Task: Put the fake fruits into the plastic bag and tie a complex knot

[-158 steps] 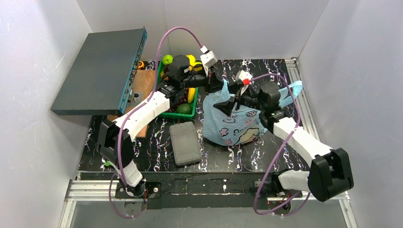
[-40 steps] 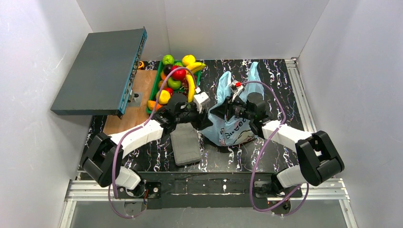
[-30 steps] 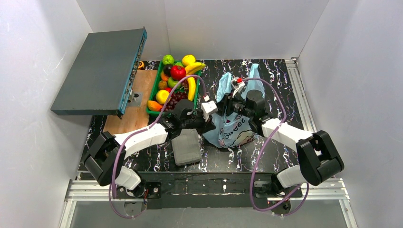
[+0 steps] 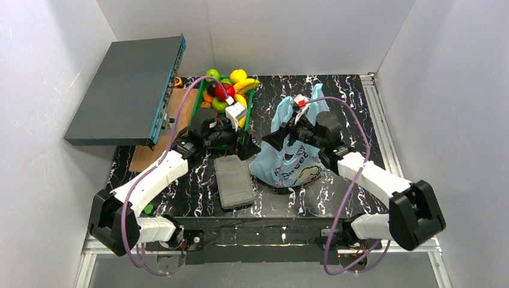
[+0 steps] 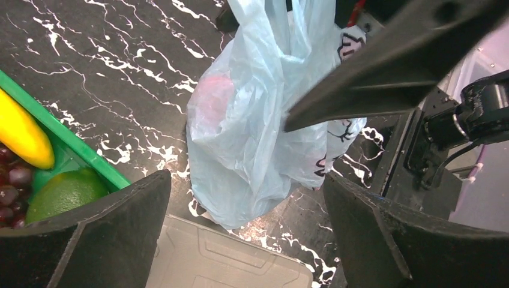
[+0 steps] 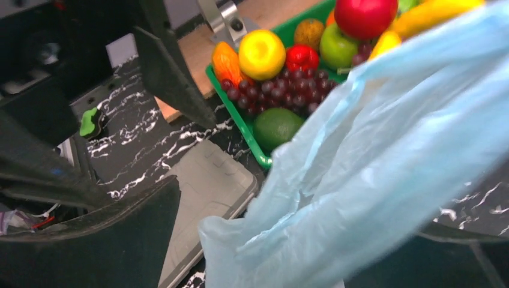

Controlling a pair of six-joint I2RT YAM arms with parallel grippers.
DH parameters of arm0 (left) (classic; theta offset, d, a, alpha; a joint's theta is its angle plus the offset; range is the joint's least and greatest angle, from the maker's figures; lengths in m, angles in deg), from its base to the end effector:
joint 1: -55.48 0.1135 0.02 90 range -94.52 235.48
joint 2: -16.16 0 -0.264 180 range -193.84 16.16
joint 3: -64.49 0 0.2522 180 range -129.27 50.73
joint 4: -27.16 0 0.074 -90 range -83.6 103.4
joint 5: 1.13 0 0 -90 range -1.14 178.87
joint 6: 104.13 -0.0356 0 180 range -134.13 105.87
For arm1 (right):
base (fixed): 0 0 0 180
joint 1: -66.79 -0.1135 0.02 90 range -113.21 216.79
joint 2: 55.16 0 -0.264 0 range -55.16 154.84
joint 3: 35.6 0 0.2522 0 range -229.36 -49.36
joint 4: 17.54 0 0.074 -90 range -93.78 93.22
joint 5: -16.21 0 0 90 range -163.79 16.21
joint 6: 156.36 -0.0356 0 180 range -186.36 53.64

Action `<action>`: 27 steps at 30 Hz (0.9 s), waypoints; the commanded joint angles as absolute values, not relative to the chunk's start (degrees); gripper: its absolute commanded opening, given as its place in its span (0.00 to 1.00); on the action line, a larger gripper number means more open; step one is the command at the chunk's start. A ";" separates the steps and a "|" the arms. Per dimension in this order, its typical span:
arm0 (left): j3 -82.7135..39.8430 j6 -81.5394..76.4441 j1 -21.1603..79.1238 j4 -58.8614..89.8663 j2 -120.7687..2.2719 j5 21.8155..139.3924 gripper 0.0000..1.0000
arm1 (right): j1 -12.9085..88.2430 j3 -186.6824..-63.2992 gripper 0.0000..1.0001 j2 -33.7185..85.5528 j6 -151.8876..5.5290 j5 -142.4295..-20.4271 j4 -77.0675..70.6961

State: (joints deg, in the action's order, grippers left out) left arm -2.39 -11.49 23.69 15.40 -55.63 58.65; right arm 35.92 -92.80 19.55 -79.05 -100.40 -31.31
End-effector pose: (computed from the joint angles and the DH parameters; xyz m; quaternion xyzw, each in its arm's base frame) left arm 0.2363 -0.1675 0.3126 0.3455 0.7103 -0.3703 0.4888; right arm 0.2463 0.1658 0.2854 -0.2676 0.6764 0.4028 0.5555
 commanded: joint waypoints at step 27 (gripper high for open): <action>-68.83 -23.51 5.96 -22.29 -88.51 64.33 0.98 | 82.26 -111.87 0.98 0.71 -53.34 -140.01 30.87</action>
